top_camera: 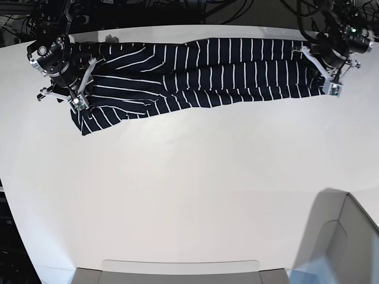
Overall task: Fold the T-shirt properly
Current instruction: 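Grasp the strip end with the left gripper and fold toward the right gripper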
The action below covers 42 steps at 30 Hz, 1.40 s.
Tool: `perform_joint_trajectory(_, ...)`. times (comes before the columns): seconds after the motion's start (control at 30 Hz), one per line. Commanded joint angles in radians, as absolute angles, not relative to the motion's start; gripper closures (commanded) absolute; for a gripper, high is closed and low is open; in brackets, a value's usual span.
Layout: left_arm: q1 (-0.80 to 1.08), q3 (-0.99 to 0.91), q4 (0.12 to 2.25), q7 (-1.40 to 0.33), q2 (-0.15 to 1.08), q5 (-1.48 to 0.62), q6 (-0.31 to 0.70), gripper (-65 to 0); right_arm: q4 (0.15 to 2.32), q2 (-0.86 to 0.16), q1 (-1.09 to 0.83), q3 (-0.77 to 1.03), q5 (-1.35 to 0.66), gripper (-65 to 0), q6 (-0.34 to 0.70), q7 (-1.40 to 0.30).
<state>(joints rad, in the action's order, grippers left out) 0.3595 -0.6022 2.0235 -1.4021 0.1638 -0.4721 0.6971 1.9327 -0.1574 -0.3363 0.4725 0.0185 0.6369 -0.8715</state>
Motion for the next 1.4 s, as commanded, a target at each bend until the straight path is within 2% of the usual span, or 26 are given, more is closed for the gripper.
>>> perform_joint_trajectory(0.0,0.349,-0.590,2.041,-1.396,0.151,-0.481,0.698,0.0,1.949,-0.168,-0.335,0.475,0.013,-19.2,0.634,-0.857)
perform_joint_trajectory(0.47,0.255,-0.234,2.045,-1.396,-0.059,-0.483,0.698,0.0,1.945,-0.168,-0.337,0.473,0.013,-19.2,0.634,-0.857)
perform_joint_trajectory(0.7,0.236,-0.028,2.043,-1.396,-0.096,-0.483,0.698,0.0,1.945,-0.168,-0.337,0.473,0.013,-19.2,0.634,-0.857)
perform_joint_trajectory(1.27,0.220,-0.010,2.028,-1.396,-0.091,-0.483,0.698,-0.1,1.943,-0.170,-0.332,0.473,0.010,-19.2,0.634,-0.857)
perform_joint_trajectory(1.37,0.222,0.019,2.028,-1.396,-0.054,-0.484,0.698,-14.7,1.943,-0.170,-0.331,0.473,0.010,-19.2,0.634,-0.857)
